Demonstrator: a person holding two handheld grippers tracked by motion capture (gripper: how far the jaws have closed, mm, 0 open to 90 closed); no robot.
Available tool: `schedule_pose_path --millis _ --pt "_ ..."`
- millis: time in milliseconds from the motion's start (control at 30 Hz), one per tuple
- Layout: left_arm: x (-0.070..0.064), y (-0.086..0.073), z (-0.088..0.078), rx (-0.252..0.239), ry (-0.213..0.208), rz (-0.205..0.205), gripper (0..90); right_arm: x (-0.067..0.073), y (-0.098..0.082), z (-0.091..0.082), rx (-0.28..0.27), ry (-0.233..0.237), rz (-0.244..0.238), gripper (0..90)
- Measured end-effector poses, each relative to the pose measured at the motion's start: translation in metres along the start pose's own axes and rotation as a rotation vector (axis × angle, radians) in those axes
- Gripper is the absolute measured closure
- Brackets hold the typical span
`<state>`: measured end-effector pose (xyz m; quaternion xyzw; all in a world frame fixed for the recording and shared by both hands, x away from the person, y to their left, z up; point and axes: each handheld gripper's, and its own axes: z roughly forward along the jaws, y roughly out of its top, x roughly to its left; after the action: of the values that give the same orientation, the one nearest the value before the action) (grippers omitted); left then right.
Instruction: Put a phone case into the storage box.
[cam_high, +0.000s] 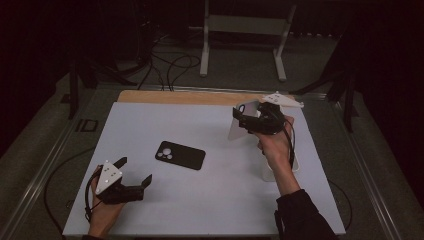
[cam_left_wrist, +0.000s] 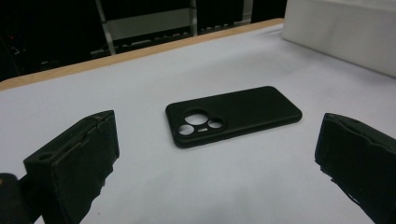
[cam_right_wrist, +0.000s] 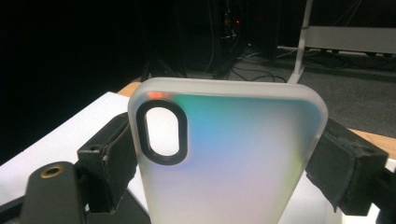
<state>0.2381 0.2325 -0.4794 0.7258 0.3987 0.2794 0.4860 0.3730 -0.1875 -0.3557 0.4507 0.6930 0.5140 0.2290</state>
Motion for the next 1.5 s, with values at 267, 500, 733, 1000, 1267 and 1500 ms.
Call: schedule_pose_path --millis 267,500,733,1000,1267,1500 --pt "0.0 0.0 0.0 0.004 0.003 0.005 0.3 -0.011 0.002 0.004 0.006 -0.036 0.009 16.6" --pt "0.0 0.0 -0.001 -0.007 0.011 -0.002 0.3 -0.018 0.004 0.005 0.008 -0.061 0.008 16.6" --pt "0.0 0.0 0.0 -0.003 0.009 0.0 0.3 -0.025 0.006 0.006 0.008 -0.087 0.007 16.6" --pt "0.0 0.0 0.0 0.0 0.008 0.0 0.3 -0.034 0.009 0.006 0.007 -0.117 -0.001 16.6" --pt "0.0 0.0 0.0 0.001 0.01 0.001 0.3 -0.043 0.009 0.007 0.012 -0.144 0.0 16.6" --pt "0.0 0.0 0.0 0.001 0.01 0.0 0.3 -0.049 0.009 0.007 0.014 -0.164 0.007 16.6"
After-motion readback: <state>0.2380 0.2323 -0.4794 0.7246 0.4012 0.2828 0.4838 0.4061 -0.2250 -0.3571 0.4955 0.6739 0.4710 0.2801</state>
